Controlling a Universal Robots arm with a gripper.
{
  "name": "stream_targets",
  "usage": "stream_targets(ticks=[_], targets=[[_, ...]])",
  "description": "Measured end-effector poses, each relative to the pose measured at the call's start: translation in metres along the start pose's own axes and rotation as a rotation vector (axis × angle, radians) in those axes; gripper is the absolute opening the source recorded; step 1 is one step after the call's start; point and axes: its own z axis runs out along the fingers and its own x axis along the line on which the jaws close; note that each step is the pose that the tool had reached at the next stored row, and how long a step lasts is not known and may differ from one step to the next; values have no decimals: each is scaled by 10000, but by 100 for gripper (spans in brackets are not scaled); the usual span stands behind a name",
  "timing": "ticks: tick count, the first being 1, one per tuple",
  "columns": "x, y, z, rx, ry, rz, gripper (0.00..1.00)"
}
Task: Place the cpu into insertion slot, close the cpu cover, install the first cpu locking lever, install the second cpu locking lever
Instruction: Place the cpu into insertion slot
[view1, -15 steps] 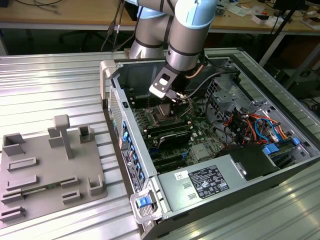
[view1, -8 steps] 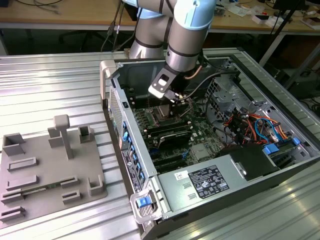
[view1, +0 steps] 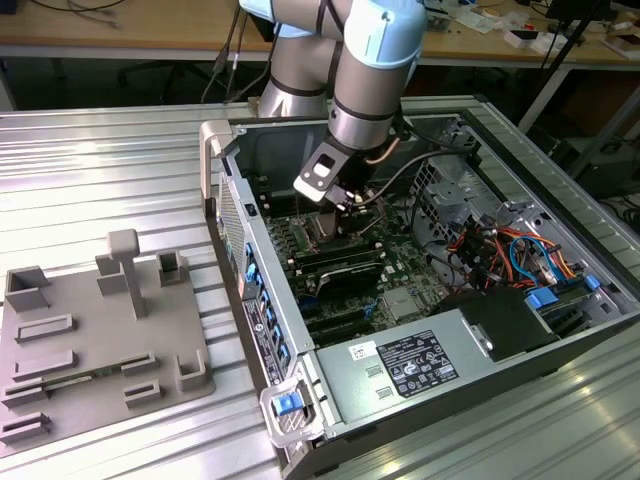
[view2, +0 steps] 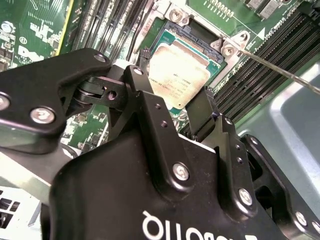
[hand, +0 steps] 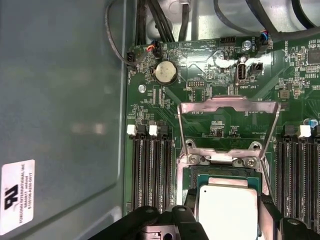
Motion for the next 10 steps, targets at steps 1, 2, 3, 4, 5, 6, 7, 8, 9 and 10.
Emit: stream_targets(ticks=[1, 2, 3, 4, 5, 6, 7, 8, 9, 10], targets=[[1, -3, 9, 4, 0, 1, 55], [2, -7, 19, 7, 0, 5, 55], [3, -7, 24, 12, -1, 4, 55], [5, -8, 31, 14, 0, 4, 55], [8, -9, 34, 16, -1, 5, 55], [10, -9, 38, 16, -1, 5, 55], [13, -9, 42, 16, 0, 5, 55], [16, -9, 50, 16, 1, 5, 55], [18, -9, 54, 16, 0, 5, 55], [21, -10, 60, 16, 0, 5, 55]])
